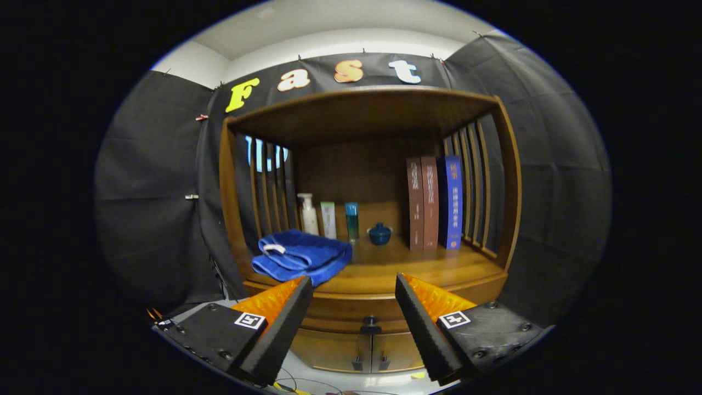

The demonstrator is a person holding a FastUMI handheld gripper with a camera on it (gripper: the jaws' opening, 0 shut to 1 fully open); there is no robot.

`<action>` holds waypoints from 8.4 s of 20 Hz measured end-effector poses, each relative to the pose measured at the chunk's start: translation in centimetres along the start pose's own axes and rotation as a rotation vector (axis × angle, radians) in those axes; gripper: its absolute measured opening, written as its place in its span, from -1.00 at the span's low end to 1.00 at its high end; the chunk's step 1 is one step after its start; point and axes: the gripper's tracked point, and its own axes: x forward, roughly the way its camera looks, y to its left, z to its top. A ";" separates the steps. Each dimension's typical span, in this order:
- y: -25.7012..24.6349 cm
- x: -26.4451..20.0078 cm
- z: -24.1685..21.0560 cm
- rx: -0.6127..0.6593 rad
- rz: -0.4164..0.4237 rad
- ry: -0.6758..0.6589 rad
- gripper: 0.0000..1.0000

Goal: Pull open the drawer, take out the items inside it, and place them on the countertop above the cabinet.

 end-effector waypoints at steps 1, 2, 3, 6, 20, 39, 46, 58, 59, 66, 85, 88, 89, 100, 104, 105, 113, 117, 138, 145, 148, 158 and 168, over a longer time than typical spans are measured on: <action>-0.4 0.8 -1.5 0.022 -0.002 0.022 0.98; -0.9 1.5 -3.5 0.040 -0.013 0.047 0.99; -1.5 2.7 -5.3 0.052 -0.030 0.076 0.99; -2.1 6.5 -10.6 0.078 -0.066 0.170 0.98; -3.3 9.9 -16.7 -0.022 -0.118 0.312 -0.23; -1.3 -7.0 -18.5 0.004 -0.104 0.391 -0.24; -1.7 -8.3 -19.8 0.008 -0.109 0.434 -0.19; -0.1 -4.6 -5.2 -0.045 -0.072 0.296 0.91; -0.1 -2.8 -4.9 -0.053 -0.064 0.322 0.94; -1.2 6.5 -9.3 -0.062 -0.079 0.608 1.00; -2.7 9.9 -17.3 -0.043 -0.113 0.982 -0.58; -2.6 9.6 -16.3 -0.033 -0.104 0.935 -0.58; -2.5 9.2 -15.5 -0.027 -0.105 0.905 -0.58; -1.4 6.4 3.3 -0.062 -0.111 0.368 -0.59; -1.9 10.9 5.7 -0.029 -0.110 0.358 -0.59; -2.0 12.5 5.9 -0.016 -0.109 0.359 -0.59; -3.0 21.0 2.7 -0.028 -0.109 0.507 -0.59; -3.8 23.2 1.1 -0.050 -0.130 0.601 -0.59; -2.9 17.4 2.2 0.039 -0.098 0.503 1.00; -0.7 6.0 6.1 0.015 -0.056 0.241 1.00; -0.4 0.5 5.9 0.003 -0.033 0.111 1.00; -0.1 -10.6 -4.1 -0.014 -0.023 -0.046 0.99; -1.5 -8.7 -14.7 0.008 -0.059 0.082 0.99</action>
